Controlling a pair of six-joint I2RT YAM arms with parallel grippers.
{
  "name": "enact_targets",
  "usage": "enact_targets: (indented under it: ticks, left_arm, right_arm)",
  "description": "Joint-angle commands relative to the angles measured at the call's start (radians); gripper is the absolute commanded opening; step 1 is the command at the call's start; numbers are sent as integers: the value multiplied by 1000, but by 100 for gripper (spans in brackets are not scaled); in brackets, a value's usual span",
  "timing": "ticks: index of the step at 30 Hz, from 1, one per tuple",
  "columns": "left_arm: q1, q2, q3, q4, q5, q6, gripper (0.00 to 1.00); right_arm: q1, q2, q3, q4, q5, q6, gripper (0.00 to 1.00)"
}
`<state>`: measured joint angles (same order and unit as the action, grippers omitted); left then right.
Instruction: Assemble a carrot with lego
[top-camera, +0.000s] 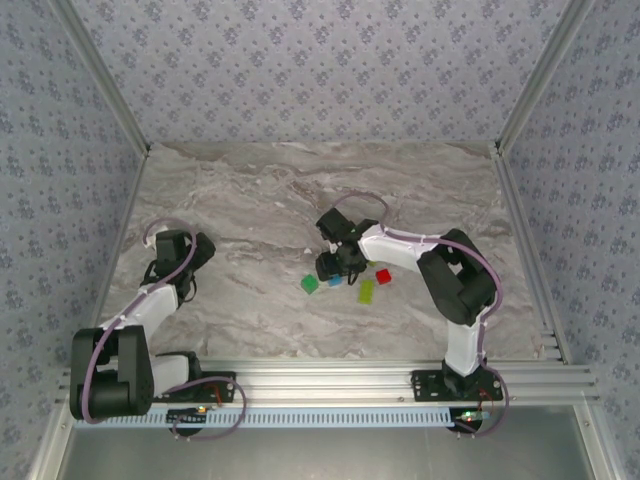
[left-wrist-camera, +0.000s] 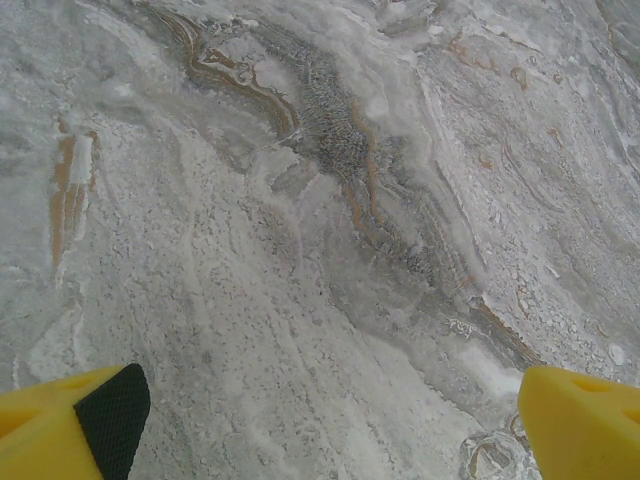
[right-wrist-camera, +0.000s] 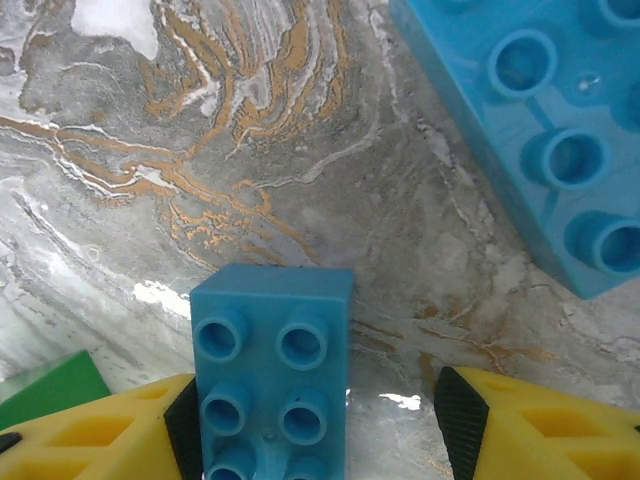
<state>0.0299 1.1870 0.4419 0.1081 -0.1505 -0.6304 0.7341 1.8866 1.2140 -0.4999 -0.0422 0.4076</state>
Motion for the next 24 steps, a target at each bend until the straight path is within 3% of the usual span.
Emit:
enact_targets:
  ticks: [1,10,24]
  left_arm:
    - [-10,4,15,10,-16,-6,96]
    - [-11,5,15,10,-17,-6,96]
    - [-11,7,17,10,-18,-6,96]
  right_arm:
    - [-3,-21,-13,-11,-15,20,66]
    - [2,14,-2,-20,7,-7,65]
    - [48,73,67,-88,107,-45,55]
